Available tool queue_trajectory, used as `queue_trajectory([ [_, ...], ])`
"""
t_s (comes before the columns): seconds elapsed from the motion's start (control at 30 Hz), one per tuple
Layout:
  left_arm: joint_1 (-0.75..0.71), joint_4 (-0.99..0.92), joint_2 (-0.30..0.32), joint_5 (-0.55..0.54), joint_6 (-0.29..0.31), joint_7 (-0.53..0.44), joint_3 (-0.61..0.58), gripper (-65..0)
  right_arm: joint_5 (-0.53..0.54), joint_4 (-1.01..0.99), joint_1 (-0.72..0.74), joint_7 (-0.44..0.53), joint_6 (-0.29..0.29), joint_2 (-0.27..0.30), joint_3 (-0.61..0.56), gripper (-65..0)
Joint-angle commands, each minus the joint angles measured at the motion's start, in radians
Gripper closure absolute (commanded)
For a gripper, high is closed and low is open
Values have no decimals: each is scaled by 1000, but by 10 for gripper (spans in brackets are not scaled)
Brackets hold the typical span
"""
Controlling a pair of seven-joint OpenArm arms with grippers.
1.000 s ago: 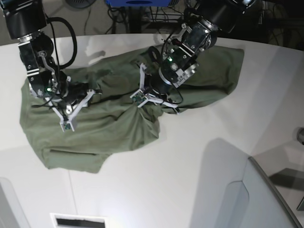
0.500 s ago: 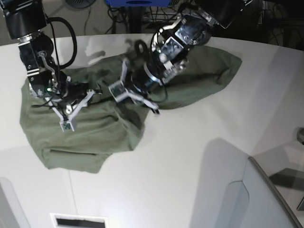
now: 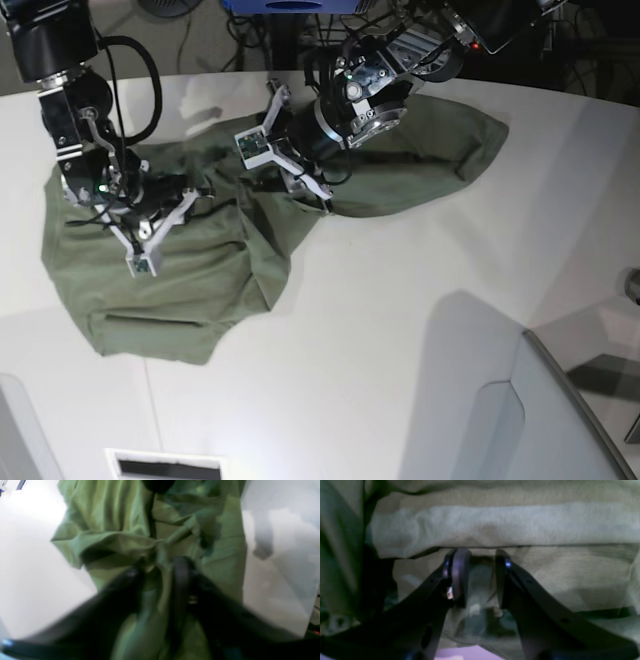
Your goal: Layout the t-shirt on the table in an organized manner, then fold the t-shirt properly
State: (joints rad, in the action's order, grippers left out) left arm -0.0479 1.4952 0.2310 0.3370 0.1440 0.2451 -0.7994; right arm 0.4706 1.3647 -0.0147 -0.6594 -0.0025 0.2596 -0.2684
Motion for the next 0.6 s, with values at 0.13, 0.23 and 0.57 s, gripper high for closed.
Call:
queue_trajectory([
  [0.13,0,120,-8,-5,-8,-28,-5,-295,6,-11,25,16,3,13,13,-176],
  [0.23,4,153,-12,-5,-8,-28,-1,-291,6,-24,34,16,3,13,13,-176],
  [0.57,70,-63,-71,-5,-7,-28,147,-291,6,-29,37,19,2,14,16,-174],
])
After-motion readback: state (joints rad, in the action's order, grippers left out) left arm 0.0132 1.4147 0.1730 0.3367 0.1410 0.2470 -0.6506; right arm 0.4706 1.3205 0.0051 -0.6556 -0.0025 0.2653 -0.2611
